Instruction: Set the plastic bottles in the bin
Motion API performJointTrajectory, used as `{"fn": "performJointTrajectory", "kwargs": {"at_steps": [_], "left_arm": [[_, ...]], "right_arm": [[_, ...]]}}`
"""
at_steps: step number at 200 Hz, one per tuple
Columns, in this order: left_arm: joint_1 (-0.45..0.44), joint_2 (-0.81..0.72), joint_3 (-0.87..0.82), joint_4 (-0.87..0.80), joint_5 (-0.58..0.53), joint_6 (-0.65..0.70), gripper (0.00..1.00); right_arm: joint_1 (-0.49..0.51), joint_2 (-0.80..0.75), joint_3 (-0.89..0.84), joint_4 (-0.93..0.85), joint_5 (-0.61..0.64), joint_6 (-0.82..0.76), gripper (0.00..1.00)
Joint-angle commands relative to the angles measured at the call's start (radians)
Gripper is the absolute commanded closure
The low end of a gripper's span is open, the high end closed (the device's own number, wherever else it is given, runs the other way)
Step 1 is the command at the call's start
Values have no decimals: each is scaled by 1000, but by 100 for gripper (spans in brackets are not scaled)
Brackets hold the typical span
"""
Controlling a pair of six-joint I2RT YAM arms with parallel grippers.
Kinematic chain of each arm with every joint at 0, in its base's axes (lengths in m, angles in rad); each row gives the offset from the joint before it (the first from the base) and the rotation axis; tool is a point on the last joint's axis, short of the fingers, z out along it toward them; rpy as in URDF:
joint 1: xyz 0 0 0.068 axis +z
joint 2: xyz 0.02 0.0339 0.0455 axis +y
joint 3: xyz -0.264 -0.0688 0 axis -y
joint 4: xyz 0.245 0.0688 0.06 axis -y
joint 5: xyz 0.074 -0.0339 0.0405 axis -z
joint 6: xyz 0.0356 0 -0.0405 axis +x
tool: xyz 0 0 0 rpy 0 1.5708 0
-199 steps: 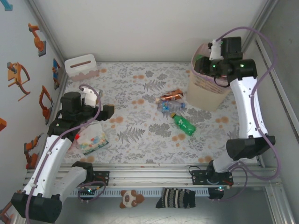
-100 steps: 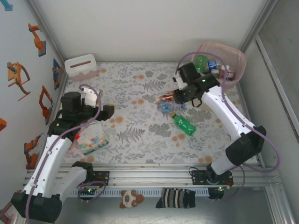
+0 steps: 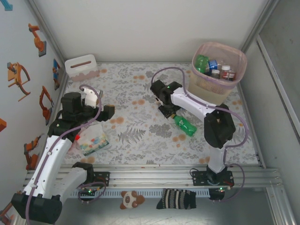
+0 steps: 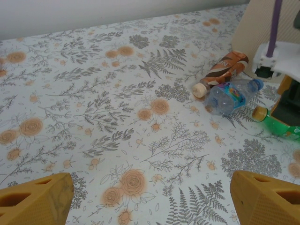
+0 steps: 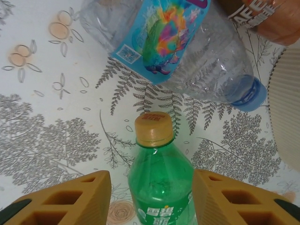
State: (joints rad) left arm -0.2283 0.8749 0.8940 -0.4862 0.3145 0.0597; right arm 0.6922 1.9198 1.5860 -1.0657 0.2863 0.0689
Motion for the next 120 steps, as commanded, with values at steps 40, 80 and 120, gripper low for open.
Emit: {"fn": "performJointTrajectory", "kwargs": {"at_steps": [40,80,120], "left_arm": [[4,6,10,3,21,9,14],[5,7,10,1,17,11,14],[5,11,10,1,14,10,14]], "right_arm": [[6,98,18,5,107,-34,47],[6,157,20,13,110,-55,46],[3,208,16,31,127,-75,46]]}}
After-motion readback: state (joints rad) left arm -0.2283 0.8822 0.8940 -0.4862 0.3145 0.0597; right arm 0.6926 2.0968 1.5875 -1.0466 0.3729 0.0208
